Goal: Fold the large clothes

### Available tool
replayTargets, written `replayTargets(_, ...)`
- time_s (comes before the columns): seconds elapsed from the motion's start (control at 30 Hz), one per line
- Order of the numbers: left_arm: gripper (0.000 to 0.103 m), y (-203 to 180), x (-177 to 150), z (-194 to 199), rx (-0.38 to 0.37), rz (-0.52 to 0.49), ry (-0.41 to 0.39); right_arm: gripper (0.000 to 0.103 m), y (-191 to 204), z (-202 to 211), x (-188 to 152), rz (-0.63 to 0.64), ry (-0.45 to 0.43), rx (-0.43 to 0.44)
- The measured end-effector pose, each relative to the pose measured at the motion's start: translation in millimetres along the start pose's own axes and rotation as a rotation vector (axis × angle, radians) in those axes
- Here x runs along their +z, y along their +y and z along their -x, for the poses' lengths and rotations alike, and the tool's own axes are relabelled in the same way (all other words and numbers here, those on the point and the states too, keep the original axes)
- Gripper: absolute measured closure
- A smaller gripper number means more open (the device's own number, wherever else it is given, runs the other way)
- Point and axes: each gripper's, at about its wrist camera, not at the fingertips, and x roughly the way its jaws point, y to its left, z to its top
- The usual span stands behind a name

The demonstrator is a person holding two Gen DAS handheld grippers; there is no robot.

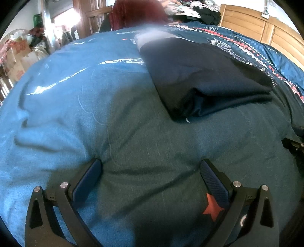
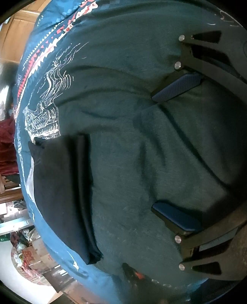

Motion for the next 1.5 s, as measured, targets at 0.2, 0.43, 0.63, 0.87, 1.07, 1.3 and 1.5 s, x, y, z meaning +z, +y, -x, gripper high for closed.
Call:
replayTargets(0.2,0.0,0,0,-1,-0.002,0.001,0.0,0.0,0,0,1,-0.027,-0.004,-0.005)
replayTargets(0.43,0.0,-2,1,-3,0.018,-0.008,0.005,0.0,1,-1,9,-0.001,0.069,-0.003)
replayTargets(0.63,0.0,-3,6,-5,0.042,0.027,0.03,0.0,-13,1,19,0.023,0.109,-0.002)
replayTargets(0.87,0.0,-5,3,-5,0.079,0.049,0.008,0.0,-17,-2,6,-0.011,0.027,0.009)
replayTargets(1.07,0.0,-4,2,-6,0.074,0.049,-0.001,0.0,-13,1,1,0.0,0.021,0.009)
replayTargets(1.3,0.0,-4,-1,-4,0.078,0.047,-0.008,0.0,-15,-1,3,0.0,0.02,0.01)
replayTargets(1.5,0.0,-5,-1,-4,0.078,0.046,-0.01,0.0,-15,-1,3,-0.001,0.018,0.013)
